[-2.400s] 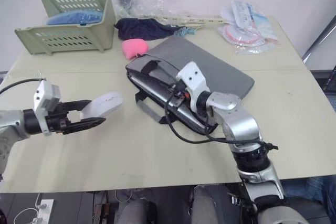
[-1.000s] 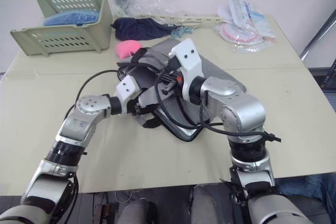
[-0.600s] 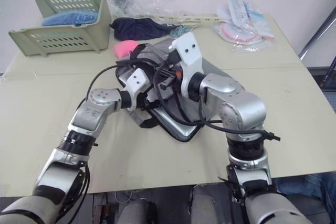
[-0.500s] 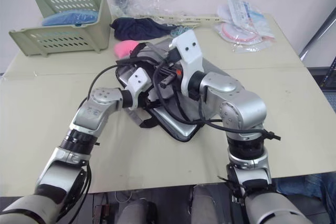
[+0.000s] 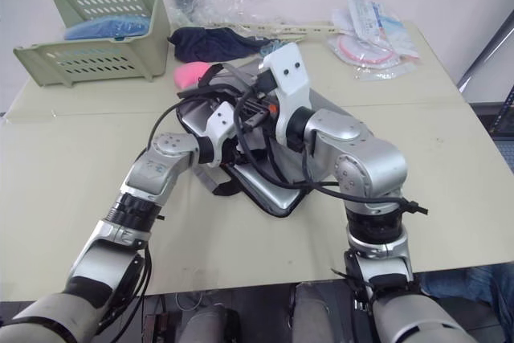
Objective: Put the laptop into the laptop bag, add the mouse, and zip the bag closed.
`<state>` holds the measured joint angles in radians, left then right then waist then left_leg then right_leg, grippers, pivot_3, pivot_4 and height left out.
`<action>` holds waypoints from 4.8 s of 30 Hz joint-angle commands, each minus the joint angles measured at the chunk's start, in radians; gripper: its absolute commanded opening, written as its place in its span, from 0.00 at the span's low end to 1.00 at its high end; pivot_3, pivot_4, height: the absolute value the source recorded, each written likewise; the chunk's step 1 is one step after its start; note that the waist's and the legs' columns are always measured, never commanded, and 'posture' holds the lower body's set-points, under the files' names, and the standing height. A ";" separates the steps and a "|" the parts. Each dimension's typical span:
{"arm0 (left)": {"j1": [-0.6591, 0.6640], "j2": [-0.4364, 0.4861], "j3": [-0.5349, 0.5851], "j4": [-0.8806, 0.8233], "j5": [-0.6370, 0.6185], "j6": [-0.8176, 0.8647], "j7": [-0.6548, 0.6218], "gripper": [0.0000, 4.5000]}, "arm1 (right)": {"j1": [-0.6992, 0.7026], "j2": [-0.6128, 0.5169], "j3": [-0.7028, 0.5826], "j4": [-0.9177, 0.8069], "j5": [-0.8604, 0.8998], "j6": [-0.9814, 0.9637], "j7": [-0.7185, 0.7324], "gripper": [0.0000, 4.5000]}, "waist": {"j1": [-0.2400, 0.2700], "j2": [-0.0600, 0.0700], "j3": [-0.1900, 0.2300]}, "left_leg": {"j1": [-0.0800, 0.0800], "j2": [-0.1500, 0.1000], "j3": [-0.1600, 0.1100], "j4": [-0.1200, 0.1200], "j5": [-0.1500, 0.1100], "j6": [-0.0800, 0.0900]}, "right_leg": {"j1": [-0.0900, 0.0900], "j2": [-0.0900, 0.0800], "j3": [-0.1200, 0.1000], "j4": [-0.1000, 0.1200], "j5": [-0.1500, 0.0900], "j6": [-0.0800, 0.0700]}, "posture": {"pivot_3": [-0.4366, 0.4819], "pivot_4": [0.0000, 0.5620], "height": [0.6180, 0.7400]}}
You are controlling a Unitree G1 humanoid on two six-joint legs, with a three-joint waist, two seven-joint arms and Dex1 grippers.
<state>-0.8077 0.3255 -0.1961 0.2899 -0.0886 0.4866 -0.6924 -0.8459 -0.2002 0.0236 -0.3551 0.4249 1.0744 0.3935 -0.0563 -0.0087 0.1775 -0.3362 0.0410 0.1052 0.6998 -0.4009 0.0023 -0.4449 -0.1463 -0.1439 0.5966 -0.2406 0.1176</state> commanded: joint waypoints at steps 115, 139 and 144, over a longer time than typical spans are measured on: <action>0.612 0.499 0.693 0.024 -0.348 -0.351 -0.195 1.00 | 0.307 -0.259 -0.003 0.359 -0.028 -0.792 0.440 0.02 | 0.022 -0.001 -0.001 | 0.003 0.002 0.006 0.000 -0.002 0.001 | 0.000 0.001 0.002 -0.001 0.001 0.000 | 0.48 0.27 1.00; 0.093 0.507 0.341 0.191 -0.362 0.196 -0.339 1.00 | 0.647 -0.456 -0.243 -0.058 0.085 -0.463 0.355 0.08 | 0.030 -0.001 -0.001 | 0.002 0.002 0.006 0.001 -0.002 0.001 | 0.001 0.001 0.002 -0.001 0.001 0.000 | 0.48 0.27 1.00; -0.050 0.451 0.222 0.376 -0.256 0.132 -0.391 1.00 | 0.809 -0.492 -0.409 -0.190 0.228 -0.302 0.327 0.44 | 0.034 -0.002 -0.001 | 0.002 0.001 0.006 0.002 -0.002 0.001 | 0.001 0.001 0.002 -0.001 0.001 0.000 | 0.48 0.27 1.00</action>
<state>-0.8305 0.7764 0.0517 0.6214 -0.3872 0.6586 -1.0555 -0.0641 -0.6758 -0.3205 -0.4778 0.5981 0.7301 0.7424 -0.0220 -0.0103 0.1762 -0.3342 0.0423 0.1110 0.7015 -0.4025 0.0037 -0.4440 -0.1449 -0.1422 0.5954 -0.2394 0.1176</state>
